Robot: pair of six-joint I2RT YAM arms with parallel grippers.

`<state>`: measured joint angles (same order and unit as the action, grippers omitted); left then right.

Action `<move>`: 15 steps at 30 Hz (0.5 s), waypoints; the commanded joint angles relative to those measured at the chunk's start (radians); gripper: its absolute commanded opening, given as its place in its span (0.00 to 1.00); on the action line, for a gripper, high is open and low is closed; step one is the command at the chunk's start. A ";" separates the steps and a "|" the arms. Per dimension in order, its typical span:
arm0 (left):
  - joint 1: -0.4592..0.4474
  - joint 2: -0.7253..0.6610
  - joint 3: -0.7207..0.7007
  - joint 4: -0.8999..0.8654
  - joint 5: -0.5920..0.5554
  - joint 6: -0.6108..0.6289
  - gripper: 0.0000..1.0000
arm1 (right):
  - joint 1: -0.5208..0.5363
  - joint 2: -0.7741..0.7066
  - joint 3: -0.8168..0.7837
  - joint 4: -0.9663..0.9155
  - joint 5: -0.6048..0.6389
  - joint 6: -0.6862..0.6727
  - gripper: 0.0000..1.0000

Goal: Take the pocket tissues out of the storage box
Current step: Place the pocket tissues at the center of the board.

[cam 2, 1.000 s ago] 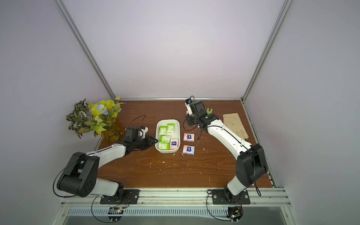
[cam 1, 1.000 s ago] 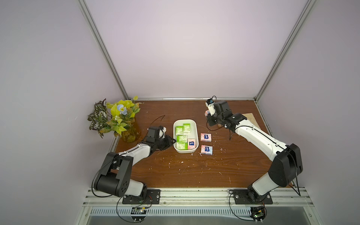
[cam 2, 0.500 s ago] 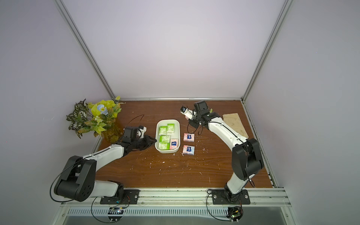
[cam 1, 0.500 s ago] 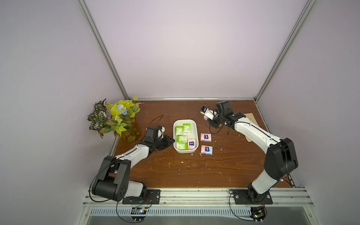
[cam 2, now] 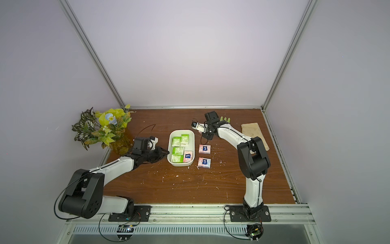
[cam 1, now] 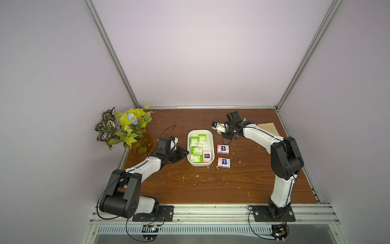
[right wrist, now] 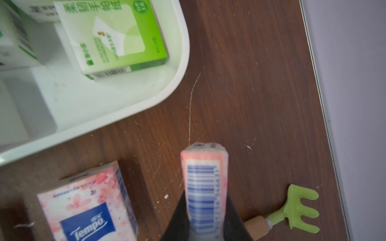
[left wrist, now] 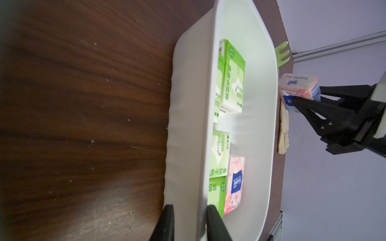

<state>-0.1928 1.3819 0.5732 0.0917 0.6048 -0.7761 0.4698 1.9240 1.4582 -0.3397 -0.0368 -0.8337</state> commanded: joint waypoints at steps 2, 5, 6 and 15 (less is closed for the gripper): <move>0.019 -0.021 -0.006 -0.030 -0.002 0.023 0.23 | -0.001 0.011 -0.010 0.058 -0.029 -0.060 0.17; 0.022 -0.026 -0.006 -0.032 -0.003 0.023 0.23 | -0.006 0.026 -0.019 0.079 -0.022 -0.071 0.17; 0.023 -0.026 -0.006 -0.032 -0.002 0.023 0.23 | -0.008 0.030 -0.021 0.085 -0.023 -0.071 0.18; 0.026 -0.033 -0.008 -0.035 0.004 0.021 0.23 | -0.019 0.060 -0.031 0.131 -0.015 -0.088 0.22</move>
<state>-0.1780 1.3689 0.5732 0.0814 0.6052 -0.7761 0.4572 1.9873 1.4296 -0.2470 -0.0391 -0.9035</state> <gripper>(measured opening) 0.231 0.222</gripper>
